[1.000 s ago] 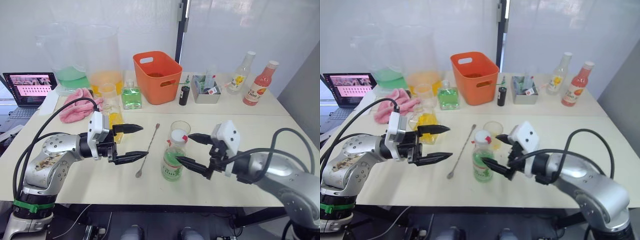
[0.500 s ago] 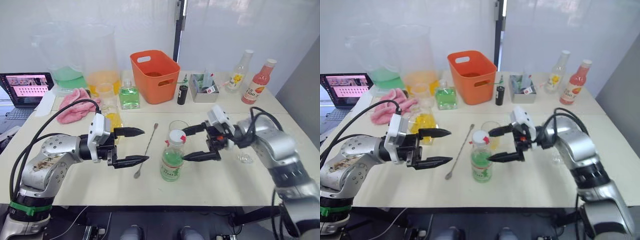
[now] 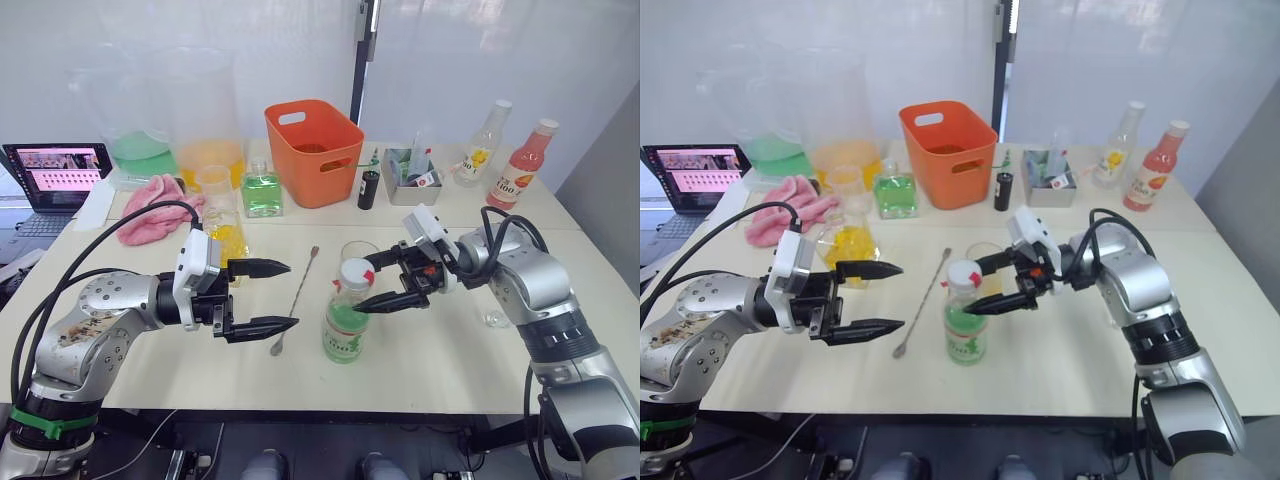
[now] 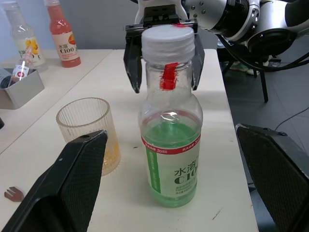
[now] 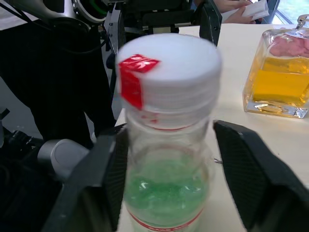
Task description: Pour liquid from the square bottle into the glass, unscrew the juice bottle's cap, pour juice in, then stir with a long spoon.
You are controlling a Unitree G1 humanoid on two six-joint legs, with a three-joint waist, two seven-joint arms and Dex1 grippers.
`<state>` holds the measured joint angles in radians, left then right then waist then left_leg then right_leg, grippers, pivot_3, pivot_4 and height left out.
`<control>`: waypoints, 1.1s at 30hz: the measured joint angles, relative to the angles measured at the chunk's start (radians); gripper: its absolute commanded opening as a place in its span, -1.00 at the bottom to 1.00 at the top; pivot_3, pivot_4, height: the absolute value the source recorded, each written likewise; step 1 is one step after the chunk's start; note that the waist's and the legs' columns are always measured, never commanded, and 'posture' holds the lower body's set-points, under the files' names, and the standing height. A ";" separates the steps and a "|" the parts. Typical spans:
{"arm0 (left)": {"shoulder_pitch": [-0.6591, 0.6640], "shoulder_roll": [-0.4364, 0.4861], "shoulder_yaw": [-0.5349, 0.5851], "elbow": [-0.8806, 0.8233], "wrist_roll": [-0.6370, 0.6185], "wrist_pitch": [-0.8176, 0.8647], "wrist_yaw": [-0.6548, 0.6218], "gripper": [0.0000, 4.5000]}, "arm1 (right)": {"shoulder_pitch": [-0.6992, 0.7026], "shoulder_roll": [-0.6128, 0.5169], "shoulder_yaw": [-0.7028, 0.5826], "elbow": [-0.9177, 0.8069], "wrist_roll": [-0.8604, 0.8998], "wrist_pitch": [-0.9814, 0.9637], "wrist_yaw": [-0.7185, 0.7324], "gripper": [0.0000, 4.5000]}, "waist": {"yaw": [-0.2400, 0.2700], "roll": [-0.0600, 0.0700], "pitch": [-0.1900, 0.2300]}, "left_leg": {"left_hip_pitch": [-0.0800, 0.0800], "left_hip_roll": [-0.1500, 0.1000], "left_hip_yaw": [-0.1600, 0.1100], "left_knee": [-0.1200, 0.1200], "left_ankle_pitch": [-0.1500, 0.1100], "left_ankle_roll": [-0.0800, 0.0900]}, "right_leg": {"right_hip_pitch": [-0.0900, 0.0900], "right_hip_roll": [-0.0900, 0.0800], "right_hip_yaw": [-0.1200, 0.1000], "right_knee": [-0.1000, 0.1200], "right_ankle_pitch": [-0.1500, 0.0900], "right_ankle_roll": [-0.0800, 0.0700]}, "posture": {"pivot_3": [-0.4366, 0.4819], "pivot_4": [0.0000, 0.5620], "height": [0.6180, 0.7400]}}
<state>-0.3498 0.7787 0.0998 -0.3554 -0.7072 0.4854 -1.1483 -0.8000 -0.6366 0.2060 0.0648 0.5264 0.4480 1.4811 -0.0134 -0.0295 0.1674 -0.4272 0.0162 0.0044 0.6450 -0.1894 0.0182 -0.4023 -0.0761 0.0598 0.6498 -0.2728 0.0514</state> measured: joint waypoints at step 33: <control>-0.038 -0.029 -0.038 0.058 0.036 -0.024 -0.019 1.00 | 0.370 -0.057 -0.154 -0.611 0.116 0.262 -0.572 -0.45 | -0.002 0.000 0.000 | 0.000 0.000 0.000 0.001 0.000 0.000 | 0.001 0.002 0.001 -0.001 0.000 0.000 | -0.05 -0.47 0.99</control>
<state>-0.3880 0.7499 0.0615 -0.2978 -0.6711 0.4618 -1.1676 -0.4302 -0.6933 0.0519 -0.5462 0.6427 0.7098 0.9095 -0.0149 -0.0296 0.1675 -0.4274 0.0163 0.0047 0.6460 -0.1892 0.0182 -0.4017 -0.0738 0.0604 0.6486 -0.2730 0.0514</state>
